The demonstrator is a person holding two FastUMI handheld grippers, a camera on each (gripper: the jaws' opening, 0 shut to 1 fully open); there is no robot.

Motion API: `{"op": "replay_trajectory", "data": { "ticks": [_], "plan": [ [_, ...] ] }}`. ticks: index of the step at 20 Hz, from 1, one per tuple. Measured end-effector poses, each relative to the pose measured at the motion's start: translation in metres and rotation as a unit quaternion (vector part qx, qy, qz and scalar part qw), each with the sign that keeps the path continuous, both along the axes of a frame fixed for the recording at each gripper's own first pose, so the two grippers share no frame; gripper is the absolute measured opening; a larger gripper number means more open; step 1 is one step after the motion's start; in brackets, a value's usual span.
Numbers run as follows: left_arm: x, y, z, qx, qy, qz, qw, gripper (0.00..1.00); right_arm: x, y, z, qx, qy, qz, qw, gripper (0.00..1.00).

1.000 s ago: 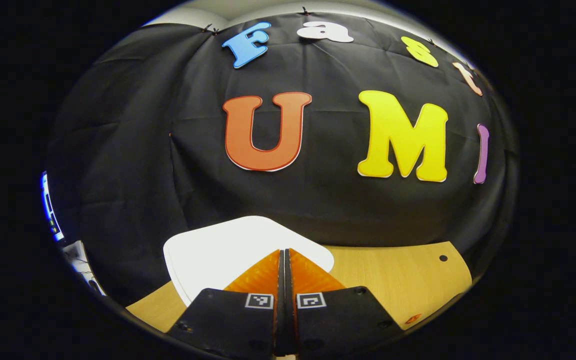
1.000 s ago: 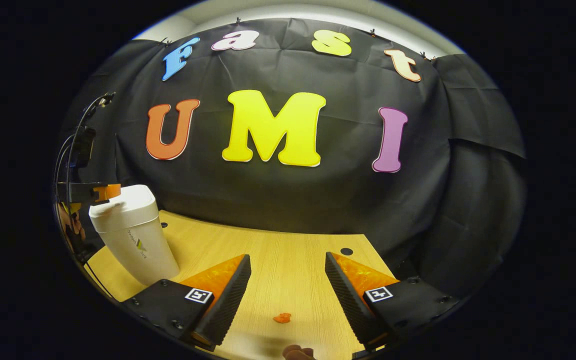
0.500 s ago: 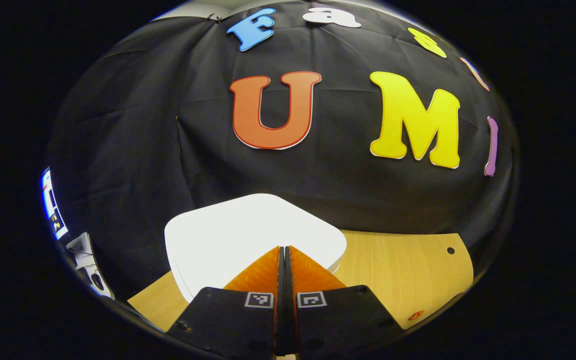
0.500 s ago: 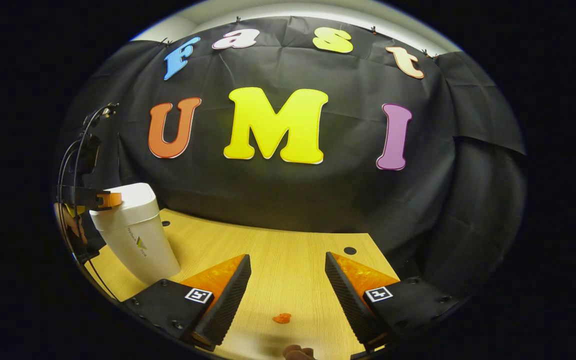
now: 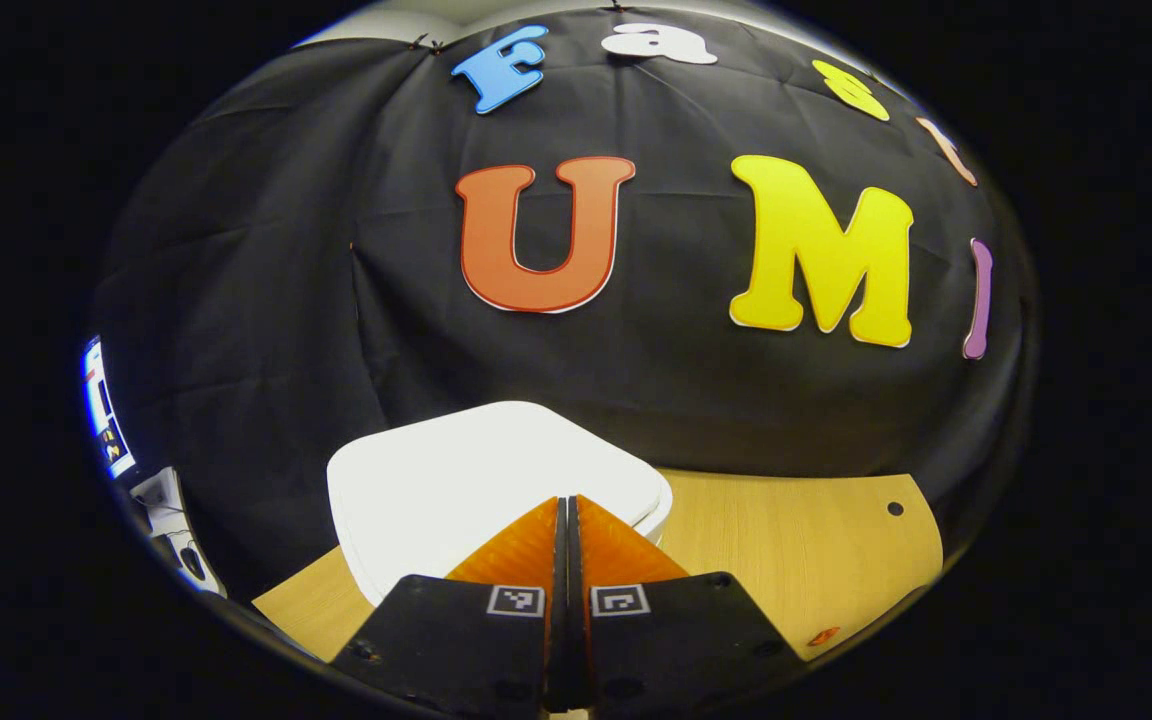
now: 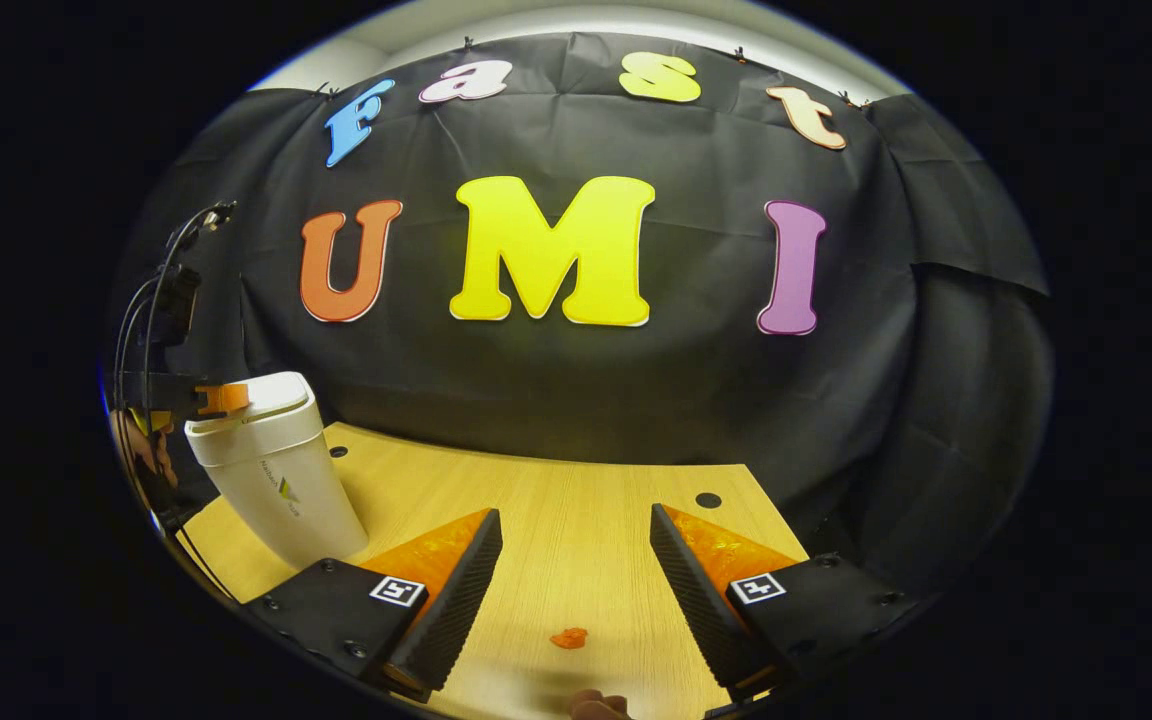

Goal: Press the lid of the desktop garbage bin to open it, pick up the crumpled paper on the desktop and throw it into the bin, then pick up the pop can on the desktop and drop it into the bin, and finally close the garbage bin lid.

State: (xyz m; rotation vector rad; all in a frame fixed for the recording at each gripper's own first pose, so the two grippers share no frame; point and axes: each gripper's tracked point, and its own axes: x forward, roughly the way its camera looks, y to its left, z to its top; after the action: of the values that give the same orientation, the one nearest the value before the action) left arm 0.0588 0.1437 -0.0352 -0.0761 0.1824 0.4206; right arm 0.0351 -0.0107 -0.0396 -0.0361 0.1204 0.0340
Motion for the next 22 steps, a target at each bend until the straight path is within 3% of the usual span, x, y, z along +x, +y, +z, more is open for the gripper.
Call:
{"op": "replay_trajectory", "data": {
  "ticks": [4,10,11,13,16,21,22],
  "plan": [
    [-0.007,-0.020,0.020,0.021,-0.017,-0.020,0.999,0.04,-0.004,-0.006,-0.001,0.008,0.001,0.002,1.000,0.94],
    [-0.030,-0.061,0.032,0.002,-0.047,-0.051,0.998,0.13,-0.012,-0.016,-0.013,0.015,0.015,-0.001,1.000,0.94],
    [-0.035,-0.068,0.032,0.007,-0.049,-0.058,0.997,0.26,-0.014,-0.016,-0.016,0.015,0.018,0.000,1.000,0.94],
    [-0.044,-0.080,0.026,0.023,-0.042,-0.066,0.997,0.37,-0.015,-0.016,-0.026,0.014,0.026,0.003,1.000,0.94],
    [-0.053,-0.098,0.018,0.034,-0.037,-0.082,0.995,0.45,-0.014,-0.018,-0.047,0.009,0.050,0.002,0.999,0.94],
    [-0.068,-0.126,-0.011,0.008,-0.018,-0.107,0.994,0.77,-0.006,-0.020,-0.089,0.017,0.107,-0.003,0.994,0.94],
    [-0.071,-0.130,-0.017,0.009,-0.013,-0.110,0.994,0.80,-0.004,-0.019,-0.098,0.019,0.123,-0.004,0.992,0.94]
  ]
}}
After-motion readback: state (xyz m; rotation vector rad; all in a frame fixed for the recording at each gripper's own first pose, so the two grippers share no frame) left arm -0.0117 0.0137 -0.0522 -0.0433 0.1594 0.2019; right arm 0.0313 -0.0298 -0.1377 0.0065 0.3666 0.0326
